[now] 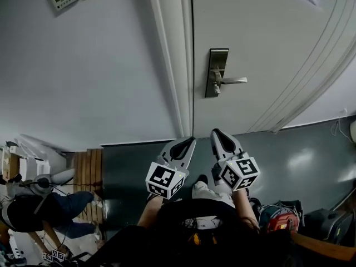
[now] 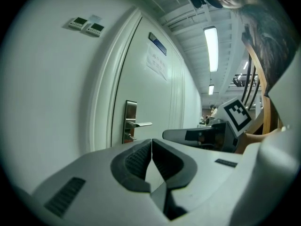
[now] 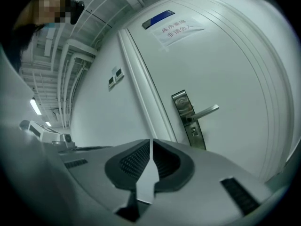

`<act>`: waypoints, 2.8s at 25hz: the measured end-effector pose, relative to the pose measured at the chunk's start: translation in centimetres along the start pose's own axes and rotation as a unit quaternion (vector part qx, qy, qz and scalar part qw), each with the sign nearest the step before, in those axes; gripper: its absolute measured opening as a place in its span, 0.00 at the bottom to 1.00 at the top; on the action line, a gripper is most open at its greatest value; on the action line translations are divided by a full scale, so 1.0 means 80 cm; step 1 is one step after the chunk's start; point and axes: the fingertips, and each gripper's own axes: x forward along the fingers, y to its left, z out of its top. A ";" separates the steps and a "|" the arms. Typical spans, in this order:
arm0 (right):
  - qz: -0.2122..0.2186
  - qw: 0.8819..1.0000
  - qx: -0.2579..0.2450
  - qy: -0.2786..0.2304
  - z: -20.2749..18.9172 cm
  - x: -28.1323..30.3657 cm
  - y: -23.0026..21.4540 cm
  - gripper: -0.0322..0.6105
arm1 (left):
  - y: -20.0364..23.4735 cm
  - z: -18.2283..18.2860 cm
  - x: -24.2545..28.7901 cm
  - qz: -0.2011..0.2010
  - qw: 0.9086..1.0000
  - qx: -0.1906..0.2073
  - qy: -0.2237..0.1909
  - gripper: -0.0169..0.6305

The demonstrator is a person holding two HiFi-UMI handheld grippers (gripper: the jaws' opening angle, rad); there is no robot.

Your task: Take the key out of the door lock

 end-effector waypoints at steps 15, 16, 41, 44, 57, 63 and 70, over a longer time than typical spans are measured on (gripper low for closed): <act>0.013 0.999 0.042 0.024 0.010 0.077 -0.102 0.06 | 0.040 -0.001 0.113 0.019 0.999 0.001 0.034 0.04; 0.013 0.999 0.045 0.024 0.008 0.079 -0.106 0.06 | 0.040 -0.002 0.118 0.020 0.999 0.002 0.035 0.04; -0.037 0.981 0.189 0.027 -0.013 0.153 -0.166 0.20 | 0.087 0.008 0.148 -0.042 0.998 0.014 0.049 0.04; -0.061 0.975 0.213 0.021 -0.019 0.164 -0.185 0.23 | 0.097 0.008 0.155 -0.057 0.997 0.014 0.052 0.04; -0.087 0.941 0.327 -0.009 -0.035 0.216 -0.228 0.34 | 0.118 0.009 0.177 -0.107 0.993 0.012 0.056 0.04; -0.084 0.923 0.373 -0.037 -0.036 0.225 -0.240 0.23 | 0.116 0.005 0.183 -0.117 0.991 0.010 0.058 0.04; -0.064 0.908 0.406 -0.080 -0.030 0.227 -0.236 0.11 | 0.115 -0.001 0.190 -0.124 0.990 0.007 0.065 0.04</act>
